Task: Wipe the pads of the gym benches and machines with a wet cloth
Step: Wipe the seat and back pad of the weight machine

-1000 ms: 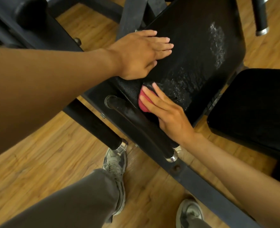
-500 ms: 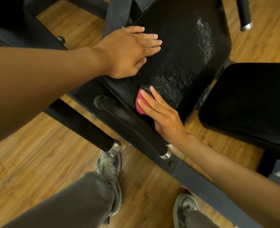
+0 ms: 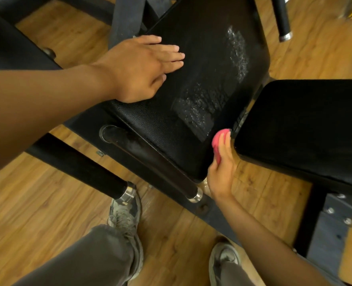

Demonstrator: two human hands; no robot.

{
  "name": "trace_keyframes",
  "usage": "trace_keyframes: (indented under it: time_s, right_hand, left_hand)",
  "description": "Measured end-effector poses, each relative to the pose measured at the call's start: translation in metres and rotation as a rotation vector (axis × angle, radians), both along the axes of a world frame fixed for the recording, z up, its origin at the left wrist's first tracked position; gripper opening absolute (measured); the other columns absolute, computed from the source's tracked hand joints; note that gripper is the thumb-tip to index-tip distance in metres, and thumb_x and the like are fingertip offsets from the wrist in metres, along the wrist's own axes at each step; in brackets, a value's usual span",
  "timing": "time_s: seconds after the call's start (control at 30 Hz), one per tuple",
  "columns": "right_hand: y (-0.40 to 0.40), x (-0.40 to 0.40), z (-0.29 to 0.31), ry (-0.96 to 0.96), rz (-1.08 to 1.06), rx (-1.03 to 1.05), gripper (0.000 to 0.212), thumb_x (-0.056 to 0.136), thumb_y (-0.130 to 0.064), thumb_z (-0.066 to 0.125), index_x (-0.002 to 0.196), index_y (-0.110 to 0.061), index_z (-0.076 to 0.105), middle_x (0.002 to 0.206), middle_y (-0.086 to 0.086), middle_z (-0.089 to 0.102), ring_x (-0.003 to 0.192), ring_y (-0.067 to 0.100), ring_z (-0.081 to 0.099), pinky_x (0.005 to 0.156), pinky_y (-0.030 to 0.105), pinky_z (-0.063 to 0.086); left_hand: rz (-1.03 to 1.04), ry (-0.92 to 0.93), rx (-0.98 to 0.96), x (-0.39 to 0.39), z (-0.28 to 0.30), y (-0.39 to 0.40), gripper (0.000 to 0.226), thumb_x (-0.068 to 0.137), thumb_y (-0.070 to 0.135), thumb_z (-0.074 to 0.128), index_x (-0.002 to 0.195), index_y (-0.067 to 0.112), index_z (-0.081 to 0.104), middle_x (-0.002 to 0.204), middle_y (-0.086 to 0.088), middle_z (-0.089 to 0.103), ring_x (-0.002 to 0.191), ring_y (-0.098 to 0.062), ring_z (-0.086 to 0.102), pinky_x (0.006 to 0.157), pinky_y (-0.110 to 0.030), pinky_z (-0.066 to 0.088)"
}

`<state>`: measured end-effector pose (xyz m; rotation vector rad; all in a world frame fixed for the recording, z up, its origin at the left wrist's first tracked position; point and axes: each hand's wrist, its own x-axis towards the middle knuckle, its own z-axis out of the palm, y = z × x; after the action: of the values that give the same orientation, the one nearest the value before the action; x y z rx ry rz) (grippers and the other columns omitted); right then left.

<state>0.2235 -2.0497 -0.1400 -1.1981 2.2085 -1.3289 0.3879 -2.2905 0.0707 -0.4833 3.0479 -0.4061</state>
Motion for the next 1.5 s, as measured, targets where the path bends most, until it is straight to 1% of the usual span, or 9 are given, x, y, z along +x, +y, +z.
trace_keyframes:
  time_s: [0.1, 0.17, 0.33, 0.47, 0.57, 0.83, 1.2, 1.33, 1.5]
  right_hand:
    - [-0.023, -0.005, 0.013, -0.084, -0.204, 0.061, 0.071, 0.095, 0.015, 0.048, 0.159, -0.01, 0.028, 0.166, 0.007, 0.028, 0.148, 0.011, 0.026, 0.123, 0.03, 0.028]
    - [-0.005, 0.013, 0.017, -0.026, -0.123, 0.066, 0.071, 0.096, 0.013, 0.05, 0.159, -0.009, 0.027, 0.166, 0.007, 0.028, 0.149, 0.01, 0.025, 0.123, 0.023, 0.024]
    - [0.03, 0.027, 0.016, 0.035, 0.182, 0.045, 0.074, 0.098, 0.014, 0.048, 0.161, -0.013, 0.022, 0.17, 0.0, 0.015, 0.157, 0.014, 0.011, 0.127, 0.036, 0.02]
    - [-0.042, -0.003, 0.028, -0.04, -0.151, 0.137, 0.07, 0.097, 0.01, 0.048, 0.16, -0.013, 0.029, 0.165, 0.005, 0.031, 0.153, 0.022, 0.028, 0.124, 0.032, 0.026]
    - [-0.098, -0.037, 0.035, -0.1, -0.334, 0.207, 0.054, 0.098, 0.002, 0.048, 0.15, -0.011, 0.044, 0.149, 0.012, 0.052, 0.141, 0.03, 0.046, 0.118, 0.041, 0.037]
    - [-0.175, -0.119, 0.059, -0.095, -0.432, 0.333, 0.037, 0.092, 0.005, 0.044, 0.121, -0.012, 0.059, 0.135, 0.011, 0.053, 0.129, 0.035, 0.05, 0.11, 0.049, 0.04]
    - [-0.235, -0.235, 0.062, -0.23, -0.478, 0.301, 0.028, 0.106, -0.012, 0.045, 0.125, -0.007, 0.064, 0.132, 0.015, 0.063, 0.131, 0.032, 0.053, 0.108, 0.033, 0.037]
    - [-0.225, -0.217, 0.058, -0.128, -0.419, 0.324, 0.04, 0.1, -0.001, 0.042, 0.133, -0.013, 0.061, 0.136, 0.012, 0.061, 0.131, 0.031, 0.052, 0.11, 0.034, 0.037]
    - [-0.184, -0.16, 0.061, -0.035, -0.378, 0.311, 0.035, 0.091, 0.003, 0.041, 0.11, -0.02, 0.06, 0.117, 0.014, 0.063, 0.117, 0.038, 0.058, 0.099, 0.041, 0.042]
  left_hand:
    - [0.003, 0.004, 0.005, -0.001, 0.002, 0.002, 0.054, 0.104, 0.028, 0.038, 0.157, 0.017, 0.04, 0.165, 0.001, 0.034, 0.155, -0.014, 0.023, 0.128, -0.039, 0.014]
    - [-0.001, 0.007, 0.012, -0.001, 0.003, 0.003, 0.054, 0.103, 0.027, 0.039, 0.156, 0.016, 0.041, 0.165, 0.001, 0.035, 0.155, -0.014, 0.025, 0.128, -0.039, 0.014]
    - [0.001, 0.012, 0.006, -0.001, 0.003, 0.003, 0.054, 0.103, 0.027, 0.041, 0.155, 0.017, 0.043, 0.164, 0.002, 0.036, 0.154, -0.013, 0.026, 0.127, -0.039, 0.015]
    - [-0.004, 0.012, 0.016, -0.002, 0.002, 0.003, 0.054, 0.103, 0.027, 0.041, 0.156, 0.018, 0.042, 0.165, 0.003, 0.035, 0.154, -0.012, 0.025, 0.127, -0.038, 0.015]
    - [0.008, 0.009, 0.009, -0.001, 0.0, 0.001, 0.053, 0.105, 0.028, 0.033, 0.157, 0.019, 0.041, 0.165, 0.004, 0.034, 0.154, -0.011, 0.024, 0.127, -0.037, 0.013]
    - [0.063, -0.154, 0.002, -0.007, 0.007, 0.001, 0.062, 0.104, 0.041, 0.019, 0.164, 0.025, 0.017, 0.171, 0.006, 0.009, 0.158, -0.009, 0.004, 0.128, -0.035, 0.002]
    - [0.091, -0.187, -0.134, -0.061, -0.017, -0.013, 0.072, 0.102, 0.055, 0.008, 0.164, 0.02, -0.004, 0.171, 0.001, -0.01, 0.158, -0.016, -0.012, 0.128, -0.044, -0.003]
    - [0.087, -0.194, -0.152, -0.062, -0.018, -0.013, 0.072, 0.102, 0.056, 0.006, 0.163, 0.019, -0.006, 0.171, 0.0, -0.011, 0.158, -0.016, -0.013, 0.128, -0.044, -0.003]
    - [0.083, -0.188, -0.156, -0.059, -0.014, -0.01, 0.071, 0.103, 0.053, 0.006, 0.164, 0.019, -0.003, 0.172, 0.0, -0.007, 0.158, -0.016, -0.009, 0.129, -0.043, -0.002]
